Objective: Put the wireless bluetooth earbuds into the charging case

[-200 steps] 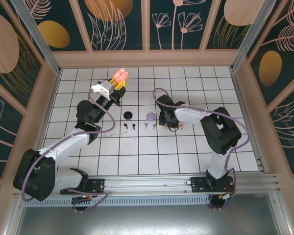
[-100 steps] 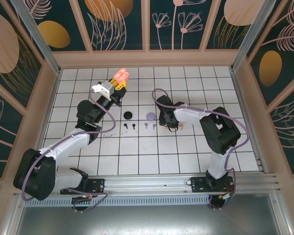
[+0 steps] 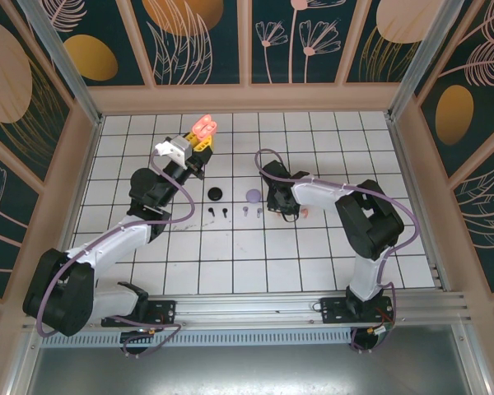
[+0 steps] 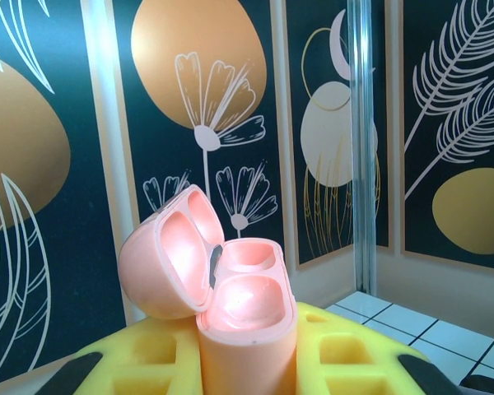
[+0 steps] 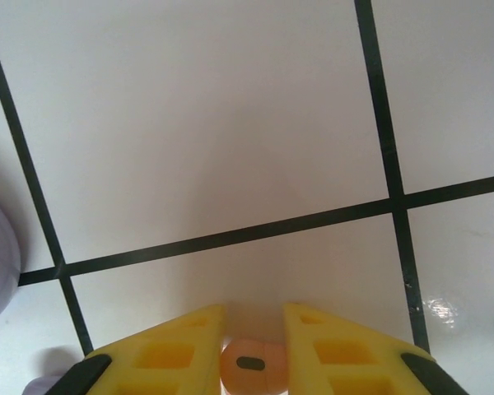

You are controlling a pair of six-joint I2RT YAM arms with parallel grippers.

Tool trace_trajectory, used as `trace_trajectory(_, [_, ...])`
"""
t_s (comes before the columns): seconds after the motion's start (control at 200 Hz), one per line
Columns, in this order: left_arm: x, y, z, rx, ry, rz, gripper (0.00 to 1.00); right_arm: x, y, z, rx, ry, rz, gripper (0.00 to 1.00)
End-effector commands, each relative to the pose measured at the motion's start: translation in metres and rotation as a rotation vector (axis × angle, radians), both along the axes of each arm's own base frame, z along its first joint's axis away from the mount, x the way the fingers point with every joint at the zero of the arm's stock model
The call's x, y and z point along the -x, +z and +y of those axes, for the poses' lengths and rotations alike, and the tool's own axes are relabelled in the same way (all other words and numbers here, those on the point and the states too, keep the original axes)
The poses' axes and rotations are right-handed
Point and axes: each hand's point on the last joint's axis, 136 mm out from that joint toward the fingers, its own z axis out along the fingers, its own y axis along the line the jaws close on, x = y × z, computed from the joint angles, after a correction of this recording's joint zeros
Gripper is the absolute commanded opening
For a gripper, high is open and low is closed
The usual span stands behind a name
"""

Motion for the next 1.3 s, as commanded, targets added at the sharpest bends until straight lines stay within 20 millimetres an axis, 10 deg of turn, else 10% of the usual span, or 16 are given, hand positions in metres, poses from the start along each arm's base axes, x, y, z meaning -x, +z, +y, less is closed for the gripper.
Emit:
trace_trajectory(0.0, [0.004,0.008,-0.006,0.001,-0.025,-0.038,0.0,0.006,-0.003,0.006,-0.012,0.004,0.01,0.22])
trace_trajectory(0.741, [0.004,0.012,-0.01,-0.014,-0.022,-0.044,0.0,-0.015,0.077,0.018,-0.153,0.014,-0.209,0.22])
trace_trajectory(1.296, [-0.003,0.02,-0.016,-0.038,-0.018,-0.056,0.0,-0.024,0.331,0.046,-0.556,0.172,-0.769,0.24])
